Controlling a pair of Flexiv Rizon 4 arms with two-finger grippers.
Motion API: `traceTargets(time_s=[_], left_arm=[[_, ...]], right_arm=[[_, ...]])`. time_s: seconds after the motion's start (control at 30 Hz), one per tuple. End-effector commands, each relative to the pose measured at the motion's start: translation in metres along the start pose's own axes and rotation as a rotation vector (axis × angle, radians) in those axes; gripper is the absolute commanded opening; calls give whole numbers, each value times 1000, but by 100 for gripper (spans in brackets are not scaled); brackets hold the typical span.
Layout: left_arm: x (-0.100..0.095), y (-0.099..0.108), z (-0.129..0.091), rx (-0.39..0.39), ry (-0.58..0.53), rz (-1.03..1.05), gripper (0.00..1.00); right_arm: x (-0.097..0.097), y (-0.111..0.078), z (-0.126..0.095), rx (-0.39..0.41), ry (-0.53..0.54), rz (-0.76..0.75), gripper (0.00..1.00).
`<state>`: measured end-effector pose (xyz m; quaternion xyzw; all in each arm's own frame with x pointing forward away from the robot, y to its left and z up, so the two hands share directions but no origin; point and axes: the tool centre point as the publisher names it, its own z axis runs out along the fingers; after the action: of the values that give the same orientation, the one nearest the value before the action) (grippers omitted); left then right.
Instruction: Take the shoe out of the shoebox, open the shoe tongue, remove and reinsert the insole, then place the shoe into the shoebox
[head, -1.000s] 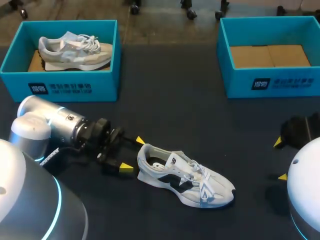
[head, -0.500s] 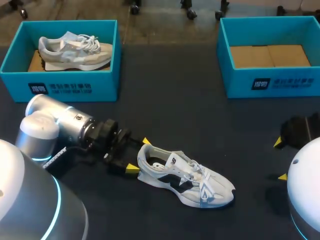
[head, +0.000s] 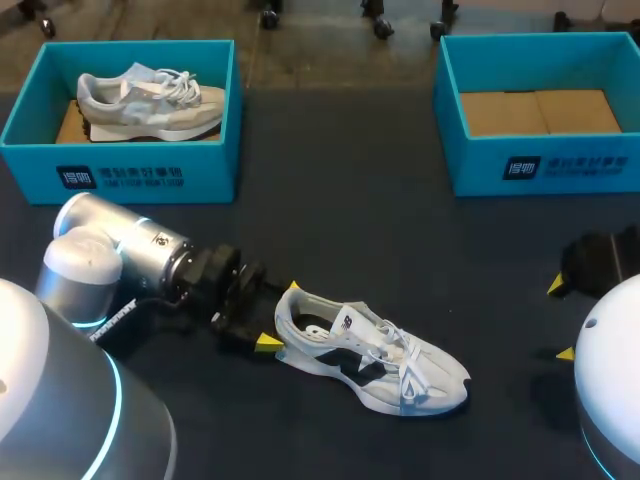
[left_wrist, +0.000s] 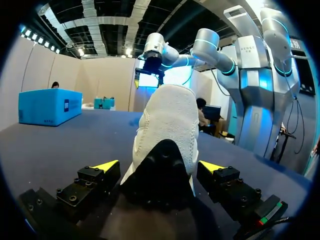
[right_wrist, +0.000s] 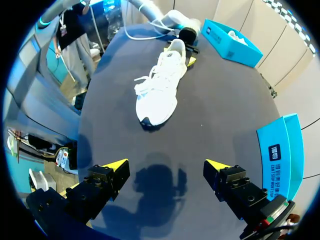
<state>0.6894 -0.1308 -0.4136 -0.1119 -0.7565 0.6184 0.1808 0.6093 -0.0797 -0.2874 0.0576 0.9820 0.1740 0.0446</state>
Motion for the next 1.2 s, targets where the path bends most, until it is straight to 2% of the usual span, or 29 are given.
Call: traceTargets(time_s=[0.03, 0.17, 0.7, 1.2], left_arm=[[-1, -1, 8, -13, -34, 16, 100], [-7, -3, 10, -4, -36, 15, 100], [-10, 1, 20, -6, 25, 37, 100], [-4, 6, 34, -15, 92, 41, 100]], right_arm=[[2, 0, 0, 3, -3, 0, 100], [2, 0, 0, 3, -3, 0, 100], [2, 0, 0, 3, -3, 0, 100], [2, 0, 0, 3, -3, 0, 100]])
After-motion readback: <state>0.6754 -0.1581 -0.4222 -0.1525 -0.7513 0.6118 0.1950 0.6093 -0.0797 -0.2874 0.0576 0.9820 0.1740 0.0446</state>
